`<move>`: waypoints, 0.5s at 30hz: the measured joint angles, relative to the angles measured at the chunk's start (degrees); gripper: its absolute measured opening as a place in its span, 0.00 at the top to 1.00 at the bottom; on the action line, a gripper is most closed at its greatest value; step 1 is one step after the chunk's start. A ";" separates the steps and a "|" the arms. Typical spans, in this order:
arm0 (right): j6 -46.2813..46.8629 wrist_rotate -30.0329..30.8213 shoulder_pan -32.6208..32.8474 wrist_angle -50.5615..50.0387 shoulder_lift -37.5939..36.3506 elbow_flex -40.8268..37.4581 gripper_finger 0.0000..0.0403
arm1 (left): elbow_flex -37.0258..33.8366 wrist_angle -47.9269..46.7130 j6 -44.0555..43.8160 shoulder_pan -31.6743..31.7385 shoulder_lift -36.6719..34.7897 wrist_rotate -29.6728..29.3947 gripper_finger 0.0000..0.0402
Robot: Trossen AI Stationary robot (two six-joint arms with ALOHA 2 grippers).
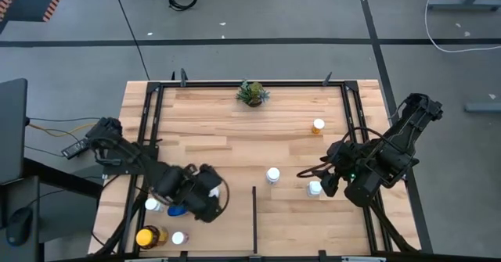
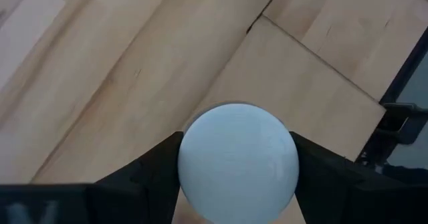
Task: Pick and place medicine bottles onto shelf by color
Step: Put the white and green medicine bottle on the shelf
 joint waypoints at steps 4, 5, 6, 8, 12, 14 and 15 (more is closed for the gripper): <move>-1.40 0.00 -0.02 0.00 0.00 0.00 0.31 | -0.04 0.30 -0.50 -1.76 0.37 -3.55 0.38; -1.68 0.00 -0.02 0.02 0.00 0.00 0.31 | -0.04 0.83 0.14 -2.00 0.69 -3.86 0.38; -1.81 -0.02 -0.02 0.02 0.00 -0.02 0.31 | -0.02 1.73 1.22 -2.24 1.17 -4.01 0.38; -1.85 -0.02 -0.02 0.04 0.00 0.00 0.31 | -0.05 2.67 3.41 -3.42 2.37 -3.78 0.39; -1.19 -0.07 0.13 0.31 0.00 0.00 0.31 | -0.11 5.98 4.00 -5.89 3.46 -3.43 0.40; -1.19 -0.05 0.68 0.28 0.00 0.00 0.31 | -0.09 7.60 4.13 -7.05 3.51 -3.51 0.40; -1.19 -0.07 0.92 0.27 0.00 0.00 0.31 | -0.05 8.40 4.13 -7.51 3.57 -3.51 0.39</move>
